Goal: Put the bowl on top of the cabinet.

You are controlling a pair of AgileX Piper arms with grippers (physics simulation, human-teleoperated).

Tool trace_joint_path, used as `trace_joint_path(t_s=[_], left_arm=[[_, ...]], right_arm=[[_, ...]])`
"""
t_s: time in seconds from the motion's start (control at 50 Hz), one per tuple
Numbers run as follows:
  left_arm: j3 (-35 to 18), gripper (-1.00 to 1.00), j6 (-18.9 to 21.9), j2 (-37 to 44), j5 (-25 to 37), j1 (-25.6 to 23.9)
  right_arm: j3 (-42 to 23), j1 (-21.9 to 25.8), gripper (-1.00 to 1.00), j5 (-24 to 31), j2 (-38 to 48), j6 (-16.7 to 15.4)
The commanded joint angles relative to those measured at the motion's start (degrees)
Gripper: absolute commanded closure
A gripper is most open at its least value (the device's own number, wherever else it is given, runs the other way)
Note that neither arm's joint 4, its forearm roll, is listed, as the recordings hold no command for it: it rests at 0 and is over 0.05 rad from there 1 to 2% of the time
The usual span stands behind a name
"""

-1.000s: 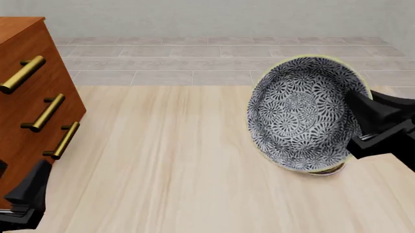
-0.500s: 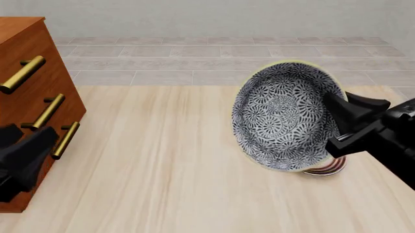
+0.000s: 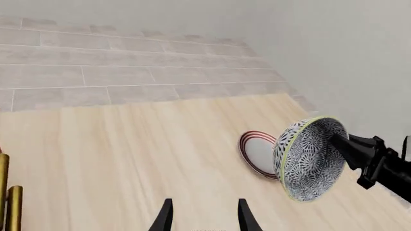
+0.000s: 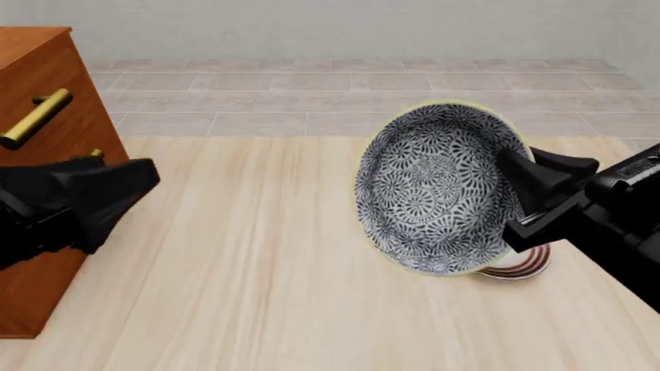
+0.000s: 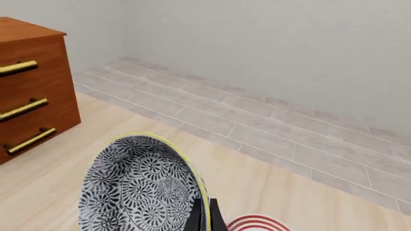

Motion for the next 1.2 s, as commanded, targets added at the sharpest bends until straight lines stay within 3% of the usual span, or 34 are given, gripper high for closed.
trace_joint_path(t_s=[0.02,0.4,1.2], left_arm=[[-5.8,-1.0,-1.5,6.9,1.8,-4.6],[-12.5,-1.0,-3.5,13.8,2.5,-9.8],[-13.5,-1.0,-3.4,25.1,-5.6,-15.1]], right_arm=[[-0.5,1.2,1.0,-0.8,1.0,0.0],[-0.7,3.1,1.0,-2.4,3.1,-0.6],[-1.0,4.8,1.0,-3.4,5.3,0.1]])
